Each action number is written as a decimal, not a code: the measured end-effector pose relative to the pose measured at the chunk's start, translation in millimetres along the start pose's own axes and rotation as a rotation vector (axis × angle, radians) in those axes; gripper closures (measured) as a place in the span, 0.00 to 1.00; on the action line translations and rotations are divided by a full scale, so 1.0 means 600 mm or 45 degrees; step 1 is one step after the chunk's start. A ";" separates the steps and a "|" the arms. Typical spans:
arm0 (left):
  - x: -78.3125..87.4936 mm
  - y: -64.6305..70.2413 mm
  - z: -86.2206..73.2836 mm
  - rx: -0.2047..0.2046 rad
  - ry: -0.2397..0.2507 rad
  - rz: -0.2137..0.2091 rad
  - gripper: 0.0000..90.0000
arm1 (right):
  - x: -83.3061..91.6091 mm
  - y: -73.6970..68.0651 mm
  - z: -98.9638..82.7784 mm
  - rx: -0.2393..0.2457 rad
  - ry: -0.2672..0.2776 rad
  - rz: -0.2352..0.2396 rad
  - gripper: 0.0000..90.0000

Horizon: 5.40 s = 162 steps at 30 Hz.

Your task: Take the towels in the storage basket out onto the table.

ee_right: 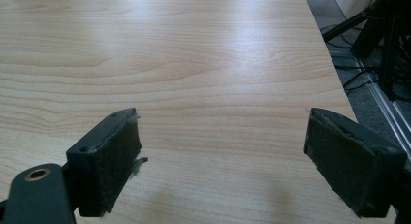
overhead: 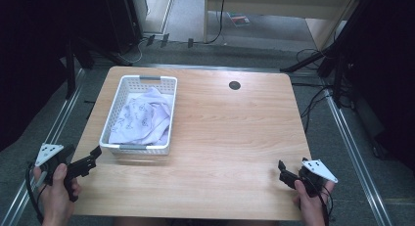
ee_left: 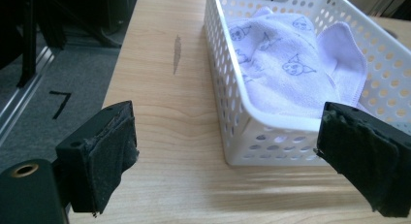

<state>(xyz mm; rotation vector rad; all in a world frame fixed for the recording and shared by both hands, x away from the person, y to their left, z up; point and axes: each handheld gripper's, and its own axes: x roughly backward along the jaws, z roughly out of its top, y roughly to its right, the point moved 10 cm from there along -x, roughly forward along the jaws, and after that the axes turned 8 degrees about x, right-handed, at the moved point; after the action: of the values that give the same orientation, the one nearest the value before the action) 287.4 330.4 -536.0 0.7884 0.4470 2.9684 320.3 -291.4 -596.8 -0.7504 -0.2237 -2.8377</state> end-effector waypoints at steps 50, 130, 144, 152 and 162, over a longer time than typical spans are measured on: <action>-0.247 0.168 0.045 -0.241 -0.767 0.108 0.02 | -0.001 -0.004 -0.001 0.017 -0.011 0.022 0.15; -0.219 0.199 0.138 -0.087 -0.781 0.045 0.64 | -0.002 -0.002 -0.002 0.027 -0.022 -0.030 0.15; -0.214 0.268 0.176 -0.129 -0.735 0.016 0.64 | -0.002 -0.004 -0.002 0.038 -0.019 -0.014 0.15; -0.217 0.321 0.183 -0.158 -0.742 -0.032 0.63 | -0.001 -0.005 -0.001 0.042 -0.016 -0.004 0.15; -0.229 0.382 0.175 -0.191 -0.749 -0.084 0.63 | -0.001 -0.007 -0.002 0.049 -0.018 0.007 0.15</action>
<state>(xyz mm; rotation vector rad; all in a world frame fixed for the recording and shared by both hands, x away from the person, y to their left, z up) 467.2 123.8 -449.5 1.5087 0.2041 2.4944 319.6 -287.5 -598.4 -0.7625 -0.2771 -2.8153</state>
